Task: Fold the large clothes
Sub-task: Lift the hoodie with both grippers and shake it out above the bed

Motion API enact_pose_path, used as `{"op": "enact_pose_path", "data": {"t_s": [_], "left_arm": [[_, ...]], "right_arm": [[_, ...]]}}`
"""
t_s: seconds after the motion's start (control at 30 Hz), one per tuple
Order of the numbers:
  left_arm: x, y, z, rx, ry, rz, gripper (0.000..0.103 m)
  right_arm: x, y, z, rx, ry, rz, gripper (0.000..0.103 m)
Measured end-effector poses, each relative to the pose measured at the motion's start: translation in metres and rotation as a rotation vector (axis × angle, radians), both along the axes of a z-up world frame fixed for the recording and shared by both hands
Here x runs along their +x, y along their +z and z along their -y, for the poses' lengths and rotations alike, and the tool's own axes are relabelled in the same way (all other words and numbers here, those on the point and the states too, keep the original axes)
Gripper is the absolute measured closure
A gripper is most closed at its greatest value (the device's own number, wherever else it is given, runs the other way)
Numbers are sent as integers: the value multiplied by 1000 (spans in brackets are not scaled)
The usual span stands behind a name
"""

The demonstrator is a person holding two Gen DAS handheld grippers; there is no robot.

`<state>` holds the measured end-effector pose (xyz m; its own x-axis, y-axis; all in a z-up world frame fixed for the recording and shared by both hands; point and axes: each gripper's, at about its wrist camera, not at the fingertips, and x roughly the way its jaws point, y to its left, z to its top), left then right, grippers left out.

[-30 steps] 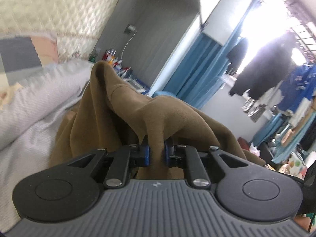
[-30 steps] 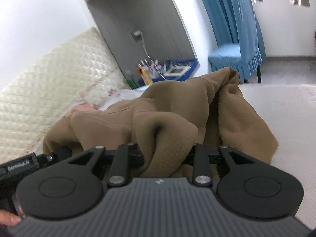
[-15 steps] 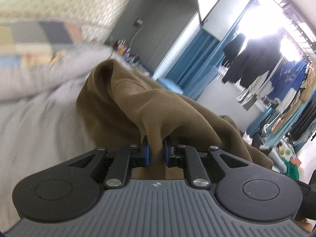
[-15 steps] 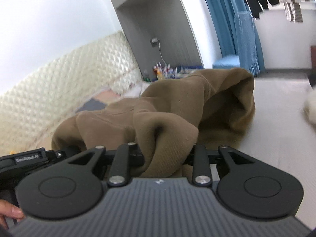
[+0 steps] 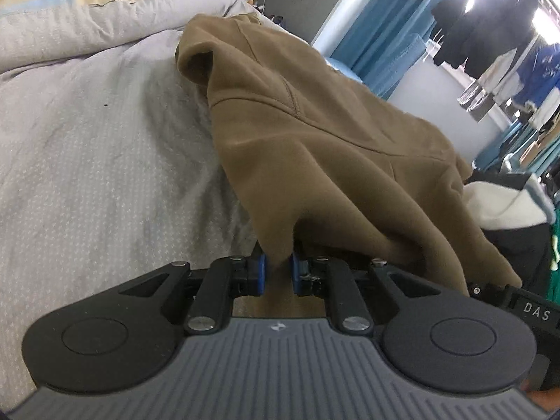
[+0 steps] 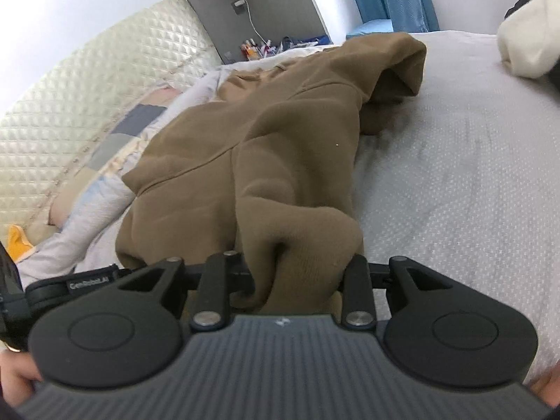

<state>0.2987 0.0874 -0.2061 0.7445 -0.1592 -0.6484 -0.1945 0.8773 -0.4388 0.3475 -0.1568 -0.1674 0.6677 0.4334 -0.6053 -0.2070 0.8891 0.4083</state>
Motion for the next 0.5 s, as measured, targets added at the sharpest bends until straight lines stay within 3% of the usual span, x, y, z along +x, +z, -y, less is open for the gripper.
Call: {"op": "enact_pose_path", "data": {"t_s": [0.13,0.2,0.23,0.27,0.33,0.5], "left_arm": [[-5,1,-5,-47,0,7,85],[-3,6,-16,-78,4,2,71],[-9,9,-21,-106,7,15,63],[-13,12,-26,-132,12,29,48],[-21,21,-34,-167,26,65,42],[-26,37,-54,-169,69,128,34]], "right_arm": [[0,-1,10,51,-2,-24,63],[-1,3,17,94,0,-39,56],[-8,3,22,106,0,-32,48],[-10,6,24,117,1,-18,33],[-15,14,30,142,1,22,16],[-2,21,43,183,-31,60,18]]}}
